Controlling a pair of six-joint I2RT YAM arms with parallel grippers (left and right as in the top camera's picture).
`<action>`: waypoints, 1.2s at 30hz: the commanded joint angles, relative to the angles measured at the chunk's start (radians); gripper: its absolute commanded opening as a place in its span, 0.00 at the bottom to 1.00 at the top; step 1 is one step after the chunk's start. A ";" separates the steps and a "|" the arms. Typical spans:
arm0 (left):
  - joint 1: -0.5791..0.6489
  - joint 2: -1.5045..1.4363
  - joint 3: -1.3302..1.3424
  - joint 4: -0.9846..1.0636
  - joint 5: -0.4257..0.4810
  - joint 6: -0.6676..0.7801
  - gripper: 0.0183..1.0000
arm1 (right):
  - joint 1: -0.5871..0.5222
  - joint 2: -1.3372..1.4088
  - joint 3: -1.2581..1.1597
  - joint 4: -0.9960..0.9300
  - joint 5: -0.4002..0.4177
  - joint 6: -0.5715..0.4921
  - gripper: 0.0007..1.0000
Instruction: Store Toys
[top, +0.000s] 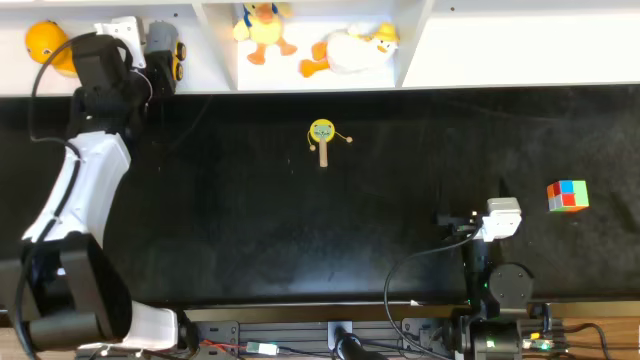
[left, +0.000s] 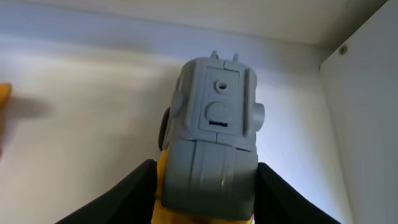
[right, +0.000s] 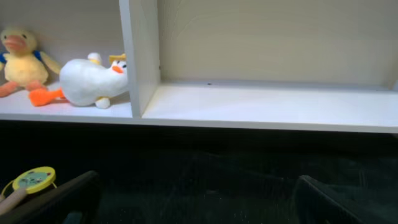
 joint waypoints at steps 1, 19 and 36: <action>-0.001 0.018 0.032 0.004 0.013 -0.027 0.25 | -0.005 -0.009 -0.013 0.004 0.008 0.011 0.99; -0.001 0.019 0.032 -0.007 0.028 -0.027 1.00 | -0.005 -0.009 -0.013 0.004 0.009 0.011 1.00; -0.004 -0.124 -0.047 -0.140 -0.029 0.058 1.00 | -0.005 -0.009 -0.013 0.004 0.009 0.011 1.00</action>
